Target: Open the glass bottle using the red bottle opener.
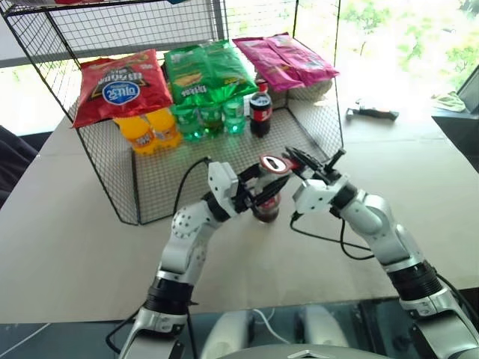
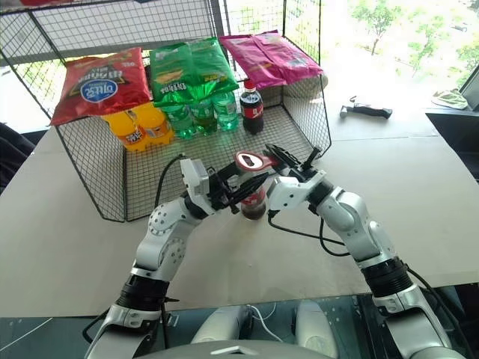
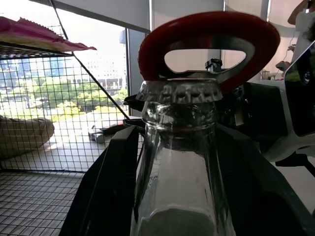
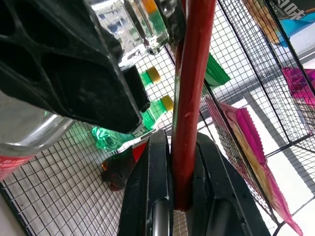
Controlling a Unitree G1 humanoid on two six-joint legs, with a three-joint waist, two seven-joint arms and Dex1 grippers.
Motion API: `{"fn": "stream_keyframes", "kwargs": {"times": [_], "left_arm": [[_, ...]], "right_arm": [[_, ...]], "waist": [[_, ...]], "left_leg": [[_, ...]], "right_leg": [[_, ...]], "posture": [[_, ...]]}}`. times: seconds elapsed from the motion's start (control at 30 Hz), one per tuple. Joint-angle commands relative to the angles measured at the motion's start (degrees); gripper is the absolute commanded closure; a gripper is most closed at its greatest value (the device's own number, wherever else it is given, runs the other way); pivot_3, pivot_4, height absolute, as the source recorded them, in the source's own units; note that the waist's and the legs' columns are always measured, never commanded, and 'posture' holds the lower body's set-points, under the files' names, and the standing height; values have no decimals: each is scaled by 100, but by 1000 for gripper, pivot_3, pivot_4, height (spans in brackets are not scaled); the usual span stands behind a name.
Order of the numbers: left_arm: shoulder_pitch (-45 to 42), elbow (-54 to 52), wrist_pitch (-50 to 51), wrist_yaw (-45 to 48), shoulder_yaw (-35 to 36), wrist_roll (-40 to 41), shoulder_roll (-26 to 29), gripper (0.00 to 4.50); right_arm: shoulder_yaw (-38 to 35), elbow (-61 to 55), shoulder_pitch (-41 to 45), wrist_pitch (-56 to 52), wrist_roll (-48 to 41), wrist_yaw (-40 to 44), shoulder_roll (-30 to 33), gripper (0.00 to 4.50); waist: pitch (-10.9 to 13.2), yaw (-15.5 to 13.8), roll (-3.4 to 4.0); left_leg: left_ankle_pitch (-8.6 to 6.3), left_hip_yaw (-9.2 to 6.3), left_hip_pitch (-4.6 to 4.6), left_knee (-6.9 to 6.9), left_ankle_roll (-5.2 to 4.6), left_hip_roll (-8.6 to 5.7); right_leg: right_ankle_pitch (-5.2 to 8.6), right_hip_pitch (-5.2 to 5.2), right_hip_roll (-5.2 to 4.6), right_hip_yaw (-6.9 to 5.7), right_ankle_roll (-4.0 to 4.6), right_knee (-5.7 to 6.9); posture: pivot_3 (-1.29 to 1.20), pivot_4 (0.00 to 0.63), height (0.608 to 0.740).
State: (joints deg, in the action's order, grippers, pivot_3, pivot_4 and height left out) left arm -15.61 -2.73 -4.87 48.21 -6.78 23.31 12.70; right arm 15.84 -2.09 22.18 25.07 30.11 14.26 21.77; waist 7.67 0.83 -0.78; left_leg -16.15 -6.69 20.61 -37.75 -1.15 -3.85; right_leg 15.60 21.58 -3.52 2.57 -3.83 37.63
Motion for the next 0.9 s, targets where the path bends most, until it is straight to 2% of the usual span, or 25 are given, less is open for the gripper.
{"fn": "stream_keyframes", "kwargs": {"times": [0.03,0.4,0.9], "left_arm": [[17,38,117,-116,-83,-121,-53,2615],[9,15,161,-132,-29,-120,-14,2615],[-28,35,183,-135,-5,-101,4,2615]], "right_arm": [[551,100,37,17,282,353,-37,4500],[453,579,98,210,574,-53,205,4500],[446,754,163,493,519,-306,317,4500]], "waist": [[0,1,0],[-15,-3,4],[-16,-5,4]], "left_leg": [[0,0,-1,0,0,1],[0,-1,-2,2,1,1],[0,-1,-1,11,1,1]], "right_leg": [[0,0,2,0,0,1],[0,0,1,1,0,0],[0,1,0,1,0,-7]], "posture": [[0,150,740],[0,150,740],[0,150,740]]}}
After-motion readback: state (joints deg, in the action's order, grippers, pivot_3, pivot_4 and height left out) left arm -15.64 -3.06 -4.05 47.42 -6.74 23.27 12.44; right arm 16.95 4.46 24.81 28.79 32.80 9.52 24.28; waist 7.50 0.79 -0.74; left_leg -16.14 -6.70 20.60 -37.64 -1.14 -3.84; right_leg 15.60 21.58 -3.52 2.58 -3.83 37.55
